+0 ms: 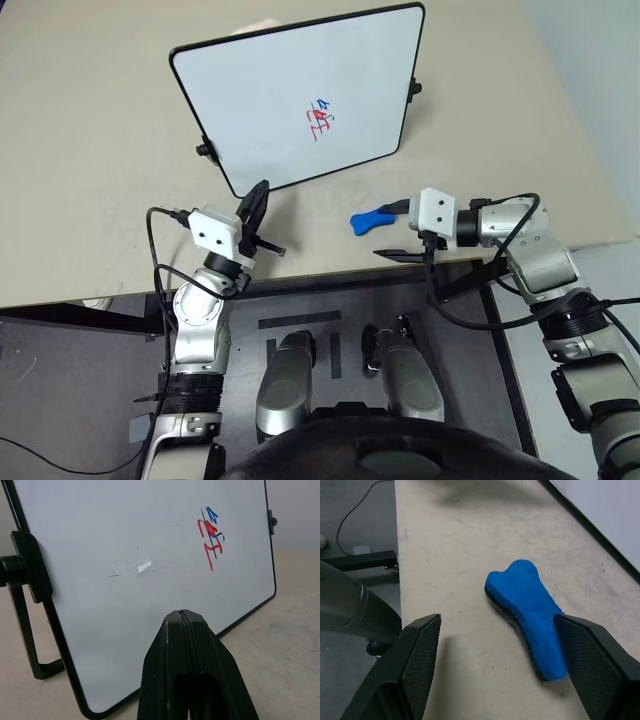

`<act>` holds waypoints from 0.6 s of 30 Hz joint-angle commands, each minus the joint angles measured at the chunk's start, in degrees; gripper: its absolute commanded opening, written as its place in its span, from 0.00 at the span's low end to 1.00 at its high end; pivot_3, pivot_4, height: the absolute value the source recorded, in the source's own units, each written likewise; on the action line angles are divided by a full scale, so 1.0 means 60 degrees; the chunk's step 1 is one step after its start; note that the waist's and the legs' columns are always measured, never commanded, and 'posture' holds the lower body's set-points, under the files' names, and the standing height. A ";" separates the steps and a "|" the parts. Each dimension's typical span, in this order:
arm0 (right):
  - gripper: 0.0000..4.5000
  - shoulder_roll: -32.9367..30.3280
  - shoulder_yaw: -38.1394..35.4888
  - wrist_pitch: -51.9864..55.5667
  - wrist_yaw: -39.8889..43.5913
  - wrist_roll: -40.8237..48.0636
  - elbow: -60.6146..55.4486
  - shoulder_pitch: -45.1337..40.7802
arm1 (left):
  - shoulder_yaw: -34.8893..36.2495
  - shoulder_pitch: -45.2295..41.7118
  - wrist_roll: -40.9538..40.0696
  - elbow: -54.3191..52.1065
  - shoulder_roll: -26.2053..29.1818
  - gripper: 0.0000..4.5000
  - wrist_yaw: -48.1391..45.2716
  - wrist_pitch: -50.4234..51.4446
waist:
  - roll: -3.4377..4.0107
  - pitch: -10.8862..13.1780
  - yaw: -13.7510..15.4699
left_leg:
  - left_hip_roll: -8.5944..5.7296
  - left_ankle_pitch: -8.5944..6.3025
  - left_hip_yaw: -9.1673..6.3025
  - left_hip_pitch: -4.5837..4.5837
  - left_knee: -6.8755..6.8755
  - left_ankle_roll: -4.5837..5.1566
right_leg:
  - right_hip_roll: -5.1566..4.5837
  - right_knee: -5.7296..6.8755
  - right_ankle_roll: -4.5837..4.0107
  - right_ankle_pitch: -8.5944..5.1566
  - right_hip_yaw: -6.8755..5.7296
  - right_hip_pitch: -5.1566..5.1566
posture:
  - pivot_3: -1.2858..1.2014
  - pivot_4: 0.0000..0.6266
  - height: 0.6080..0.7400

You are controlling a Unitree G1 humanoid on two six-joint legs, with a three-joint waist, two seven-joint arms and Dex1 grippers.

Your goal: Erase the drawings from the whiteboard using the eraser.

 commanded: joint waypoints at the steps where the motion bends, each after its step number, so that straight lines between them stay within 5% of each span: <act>1: 0.85 0.0055 0.0007 -0.0169 0.0131 -0.0083 0.0234 -0.0395 | -0.0089 -0.0106 0.0008 -0.0164 -0.0071 0.00 0.0020 -0.0165 | 0.0000 0.0000 -0.0001 | 0.0000 0.0000 0.0000 0.0001 0.0000 0.0000 | 0.0000 0.0000 -0.0001 0.0001 0.0000 0.0000 | 0.52 0.24 1.00; 17: 0.85 0.0292 0.0237 -0.0186 0.0447 -0.0290 0.0906 -0.0869 | -0.0079 -0.0055 0.0074 -0.0210 -0.0153 0.00 0.0127 -0.0213 | 0.0000 0.0000 -0.0004 | 0.0001 -0.0003 -0.0001 0.0003 -0.0001 -0.0001 | 0.0000 0.0002 -0.0081 0.0049 0.0000 -0.0001 | 0.52 0.24 1.00; 18: 0.76 0.0303 0.0243 -0.0191 0.0447 -0.0309 0.0921 -0.0870 | -0.0078 -0.0055 0.0075 -0.0208 -0.0156 0.00 0.0128 -0.0218 | 0.0000 0.0000 -0.0004 | 0.0001 -0.0003 -0.0001 0.0003 -0.0001 -0.0001 | -0.0001 0.0002 -0.0081 0.0049 -0.0001 -0.0001 | 0.52 0.24 1.00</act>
